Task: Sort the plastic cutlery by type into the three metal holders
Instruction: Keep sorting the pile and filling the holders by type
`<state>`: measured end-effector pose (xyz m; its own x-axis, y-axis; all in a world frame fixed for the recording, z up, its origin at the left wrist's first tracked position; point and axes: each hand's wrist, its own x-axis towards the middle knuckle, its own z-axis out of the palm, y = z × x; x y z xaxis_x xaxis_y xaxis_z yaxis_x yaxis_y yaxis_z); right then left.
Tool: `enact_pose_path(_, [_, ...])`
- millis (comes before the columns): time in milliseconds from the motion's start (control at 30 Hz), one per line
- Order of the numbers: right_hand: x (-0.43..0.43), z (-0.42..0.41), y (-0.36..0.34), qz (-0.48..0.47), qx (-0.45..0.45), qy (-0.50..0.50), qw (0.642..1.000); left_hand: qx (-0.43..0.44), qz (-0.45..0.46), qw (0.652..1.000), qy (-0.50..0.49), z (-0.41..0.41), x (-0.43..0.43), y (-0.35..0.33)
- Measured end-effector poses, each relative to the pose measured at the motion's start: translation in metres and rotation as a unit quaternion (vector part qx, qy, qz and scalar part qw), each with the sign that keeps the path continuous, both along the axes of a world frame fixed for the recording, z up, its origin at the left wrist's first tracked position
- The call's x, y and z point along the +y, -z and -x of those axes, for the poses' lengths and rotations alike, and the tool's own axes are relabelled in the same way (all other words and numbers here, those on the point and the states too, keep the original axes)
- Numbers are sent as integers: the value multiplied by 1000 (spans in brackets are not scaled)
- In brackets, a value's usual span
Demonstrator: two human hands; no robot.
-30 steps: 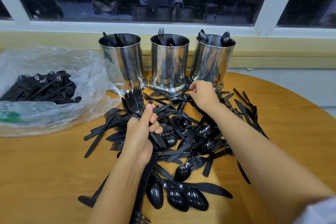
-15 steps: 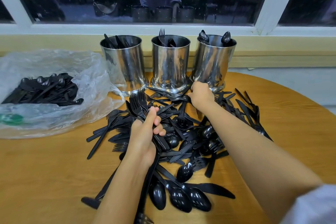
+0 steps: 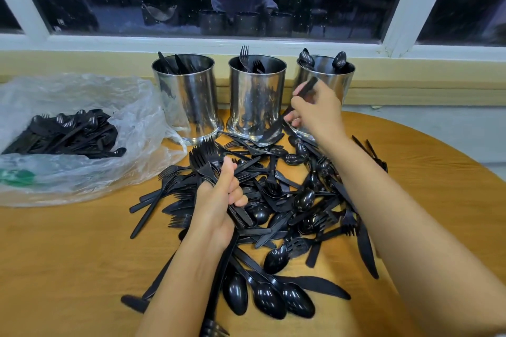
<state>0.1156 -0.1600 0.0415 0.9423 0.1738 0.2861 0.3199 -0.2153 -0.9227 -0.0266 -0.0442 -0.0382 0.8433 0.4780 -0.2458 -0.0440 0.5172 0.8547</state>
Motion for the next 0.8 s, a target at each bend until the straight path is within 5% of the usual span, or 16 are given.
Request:
enact_pose_path(100, [-11,40,1,-154,105,-62,980,33,-2,999,-6,1,0,-4])
enact_pose_path(300, [0,99,41,-243,246,-165,924,23,-10,999,-46,4,-5,-6])
enact_pose_path(467, [11,116,60,-106,213,-175,955,-6,-26,996,-87,3,-2,-5])
enact_pose_path(667, [5,118,66,-15,161,-225,961,-46,131,989,-60,0,3,-3])
enact_pose_path(800, [-5,112,59,89,118,-264,953,-67,132,987,-66,-2,7,2])
